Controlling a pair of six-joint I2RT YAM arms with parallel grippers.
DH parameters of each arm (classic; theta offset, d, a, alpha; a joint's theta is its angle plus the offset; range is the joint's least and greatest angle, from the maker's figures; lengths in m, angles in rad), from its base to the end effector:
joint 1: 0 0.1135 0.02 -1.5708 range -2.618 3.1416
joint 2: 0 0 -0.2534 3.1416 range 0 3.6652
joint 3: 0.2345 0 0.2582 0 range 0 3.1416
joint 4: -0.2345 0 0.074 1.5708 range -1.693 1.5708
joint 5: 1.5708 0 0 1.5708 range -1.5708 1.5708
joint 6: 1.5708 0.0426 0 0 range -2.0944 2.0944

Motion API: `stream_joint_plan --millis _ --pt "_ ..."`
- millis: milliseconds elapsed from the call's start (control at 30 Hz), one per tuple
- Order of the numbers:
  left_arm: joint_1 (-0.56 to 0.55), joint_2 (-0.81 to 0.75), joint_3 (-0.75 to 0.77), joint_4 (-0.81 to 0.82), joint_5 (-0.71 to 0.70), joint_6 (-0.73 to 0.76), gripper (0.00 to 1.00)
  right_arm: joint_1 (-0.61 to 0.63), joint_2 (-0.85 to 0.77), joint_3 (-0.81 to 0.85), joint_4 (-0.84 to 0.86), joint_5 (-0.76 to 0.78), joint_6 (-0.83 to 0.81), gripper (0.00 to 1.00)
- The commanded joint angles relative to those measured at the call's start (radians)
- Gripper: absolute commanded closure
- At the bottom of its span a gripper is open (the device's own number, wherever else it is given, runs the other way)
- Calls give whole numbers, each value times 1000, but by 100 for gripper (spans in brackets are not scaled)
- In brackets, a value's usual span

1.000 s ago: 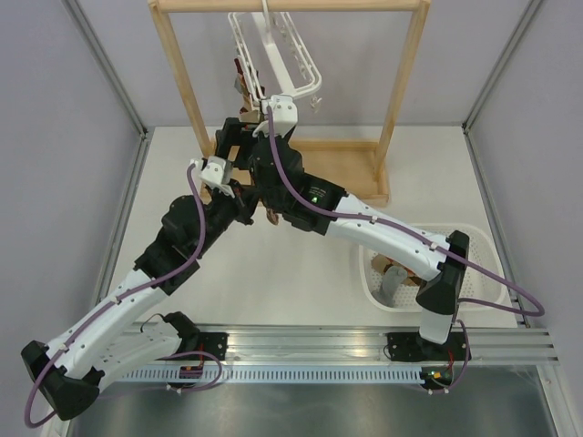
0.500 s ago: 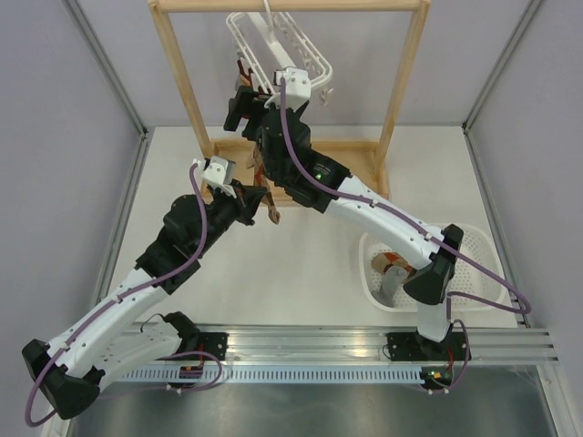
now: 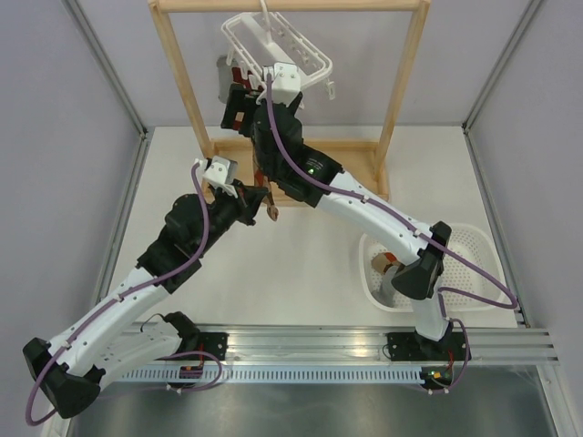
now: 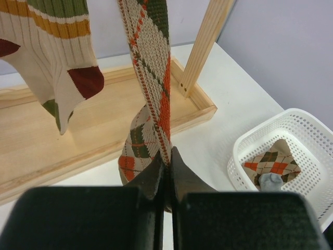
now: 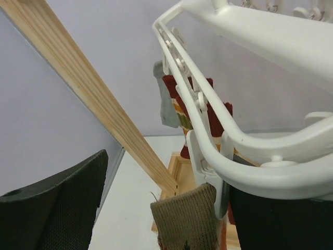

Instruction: Remove the socks clipped to the hanger

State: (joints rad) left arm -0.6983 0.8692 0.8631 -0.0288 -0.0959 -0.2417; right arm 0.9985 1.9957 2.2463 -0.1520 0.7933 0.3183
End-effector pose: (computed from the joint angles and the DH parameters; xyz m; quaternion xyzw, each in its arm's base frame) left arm 0.1744 -0.1411 0.3615 0.1302 0.7074 -0.2835 0.6342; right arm 0.2726 0.3671 0.4750 0.0633 0.6793 0.2131 0.6994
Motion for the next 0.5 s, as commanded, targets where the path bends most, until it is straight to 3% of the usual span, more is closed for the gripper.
stream_joint_plan --millis 0,300,467 --pt "-9 8 7 -14 31 16 98 -6 -3 72 25 21 -74 8" --pt "-9 13 5 -13 36 13 98 -34 -11 76 17 32 -107 10" --pt "-9 16 5 -11 39 13 98 -50 0 73 14 55 -119 45"
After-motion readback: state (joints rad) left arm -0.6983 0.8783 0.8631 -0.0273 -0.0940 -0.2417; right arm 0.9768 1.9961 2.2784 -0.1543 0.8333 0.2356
